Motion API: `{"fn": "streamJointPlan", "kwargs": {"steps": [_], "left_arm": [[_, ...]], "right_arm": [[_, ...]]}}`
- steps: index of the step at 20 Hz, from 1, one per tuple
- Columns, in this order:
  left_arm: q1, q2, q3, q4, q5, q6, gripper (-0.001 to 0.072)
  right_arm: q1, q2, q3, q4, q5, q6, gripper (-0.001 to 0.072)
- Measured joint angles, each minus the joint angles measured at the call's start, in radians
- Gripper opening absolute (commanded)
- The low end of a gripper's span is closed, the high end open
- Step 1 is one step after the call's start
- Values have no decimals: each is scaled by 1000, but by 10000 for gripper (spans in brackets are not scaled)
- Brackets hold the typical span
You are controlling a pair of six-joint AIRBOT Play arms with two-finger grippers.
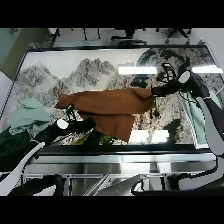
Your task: Fold the shirts.
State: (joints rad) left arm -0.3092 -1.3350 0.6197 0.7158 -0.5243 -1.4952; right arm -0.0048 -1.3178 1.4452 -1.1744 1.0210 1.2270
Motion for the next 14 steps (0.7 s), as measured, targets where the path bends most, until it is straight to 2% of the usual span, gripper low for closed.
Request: {"fn": "streamJointPlan", "kwargs": {"steps": [2,4,8,14], "left_arm": [[3,-15,60,13,-48,28,16],[24,-18,139,3,-97,60,15],[124,24,335,-2,-298,119,13],[358,241,760,-40,-556,143,13]], "right_arm": [[0,5,0,1,0,0,19],[0,16,0,0,3,2,18],[-4,93,13,2,3,12,18],[-40,330,143,52,-19,19,18]]}}
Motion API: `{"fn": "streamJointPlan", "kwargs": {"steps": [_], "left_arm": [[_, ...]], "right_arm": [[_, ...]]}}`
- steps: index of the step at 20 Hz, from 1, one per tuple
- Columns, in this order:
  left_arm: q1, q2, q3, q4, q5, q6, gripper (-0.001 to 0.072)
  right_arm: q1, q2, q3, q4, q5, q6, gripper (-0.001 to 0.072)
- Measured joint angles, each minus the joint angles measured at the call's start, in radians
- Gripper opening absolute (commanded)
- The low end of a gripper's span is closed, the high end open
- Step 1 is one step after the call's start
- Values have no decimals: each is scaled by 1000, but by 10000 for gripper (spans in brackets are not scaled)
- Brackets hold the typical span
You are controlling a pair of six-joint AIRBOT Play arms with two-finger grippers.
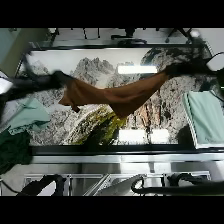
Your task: Fold the shirts.
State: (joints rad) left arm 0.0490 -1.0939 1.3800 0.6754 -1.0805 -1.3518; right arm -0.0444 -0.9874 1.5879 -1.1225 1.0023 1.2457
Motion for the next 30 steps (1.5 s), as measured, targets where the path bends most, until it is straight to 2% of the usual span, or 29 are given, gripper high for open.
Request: {"fn": "streamJointPlan", "kwargs": {"steps": [7,11,14,17,21,26,30], "left_arm": [[268,193,496,1,-145,4,13],[372,227,614,23,-166,6,13],[400,193,641,31,-197,6,13],[386,109,629,34,-234,6,13],[281,-50,490,56,-254,37,13],[142,-318,291,209,-130,80,13],[103,-563,262,269,-58,89,13]], "right_arm": [[-9,365,122,13,-192,-2,18],[-9,482,134,-34,-257,-4,18],[-9,481,136,-55,-268,-4,19],[-9,398,136,-58,-219,-4,18],[-9,178,118,-47,-114,4,18],[-10,-179,71,-29,-72,10,18],[-15,-423,62,-21,-112,32,18]]}}
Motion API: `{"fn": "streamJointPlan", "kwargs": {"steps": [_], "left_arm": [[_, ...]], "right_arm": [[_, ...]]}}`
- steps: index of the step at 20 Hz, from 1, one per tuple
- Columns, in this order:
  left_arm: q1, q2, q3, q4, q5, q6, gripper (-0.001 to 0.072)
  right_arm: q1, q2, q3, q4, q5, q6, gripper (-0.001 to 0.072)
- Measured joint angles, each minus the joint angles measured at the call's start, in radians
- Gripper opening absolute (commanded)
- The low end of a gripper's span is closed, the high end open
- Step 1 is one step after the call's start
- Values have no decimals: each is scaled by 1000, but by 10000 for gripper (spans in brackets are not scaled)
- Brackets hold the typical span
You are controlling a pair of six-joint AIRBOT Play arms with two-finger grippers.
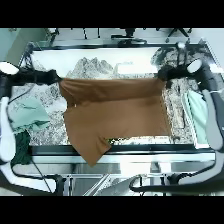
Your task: Fold the shirts.
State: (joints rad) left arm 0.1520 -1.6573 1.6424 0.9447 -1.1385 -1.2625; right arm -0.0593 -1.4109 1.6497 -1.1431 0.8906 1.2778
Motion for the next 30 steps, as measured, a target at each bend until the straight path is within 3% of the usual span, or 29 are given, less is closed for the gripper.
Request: {"fn": "streamJointPlan", "kwargs": {"steps": [6,11,17,18,19,20,21,26,30], "left_arm": [[-14,-234,158,20,-56,4,13],[-25,-280,233,60,-190,-21,13],[-81,-319,248,195,-253,-67,14],[-90,-331,248,204,-261,-73,66],[-98,-343,249,212,-268,-78,338],[-103,-350,250,219,-273,-84,584],[-105,-354,255,224,-282,-94,611],[-64,-327,341,231,-410,-188,610],[-23,-190,173,232,-515,-231,610]], "right_arm": [[-39,-111,-2,10,-25,29,17],[-61,-101,-36,5,79,39,17],[-63,-97,-113,3,119,55,20],[-63,-97,-117,4,121,57,68],[-63,-97,-120,12,125,58,287],[-63,-94,-121,20,130,58,442],[-63,-89,-119,27,140,58,467],[-107,18,-97,15,252,58,464],[-177,131,-169,-14,362,53,462]]}}
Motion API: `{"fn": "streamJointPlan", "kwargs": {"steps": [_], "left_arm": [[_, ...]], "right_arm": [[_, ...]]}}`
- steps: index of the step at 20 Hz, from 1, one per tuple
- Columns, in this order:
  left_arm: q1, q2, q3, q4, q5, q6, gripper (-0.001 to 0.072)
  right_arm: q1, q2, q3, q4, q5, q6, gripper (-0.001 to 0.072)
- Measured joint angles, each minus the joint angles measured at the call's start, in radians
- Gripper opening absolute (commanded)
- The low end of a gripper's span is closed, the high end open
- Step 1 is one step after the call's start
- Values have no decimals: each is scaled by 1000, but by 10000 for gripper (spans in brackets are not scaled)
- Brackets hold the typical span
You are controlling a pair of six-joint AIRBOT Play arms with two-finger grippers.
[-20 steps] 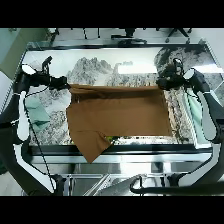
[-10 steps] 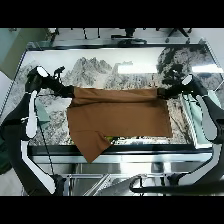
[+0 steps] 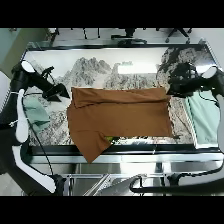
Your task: Fold the shirts.
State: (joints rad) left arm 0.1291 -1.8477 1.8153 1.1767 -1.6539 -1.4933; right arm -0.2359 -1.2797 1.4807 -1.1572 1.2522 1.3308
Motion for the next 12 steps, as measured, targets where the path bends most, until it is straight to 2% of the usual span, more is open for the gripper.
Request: {"fn": "streamJointPlan", "kwargs": {"steps": [6,9,12], "left_arm": [[16,334,-626,0,72,-14,611],[16,467,-919,-43,174,-6,611],[14,554,-1131,-151,328,27,611]], "right_arm": [[-97,120,-261,-13,44,-39,463],[-118,132,-340,-12,17,-61,463],[-126,111,-370,-8,-6,-76,463]]}}
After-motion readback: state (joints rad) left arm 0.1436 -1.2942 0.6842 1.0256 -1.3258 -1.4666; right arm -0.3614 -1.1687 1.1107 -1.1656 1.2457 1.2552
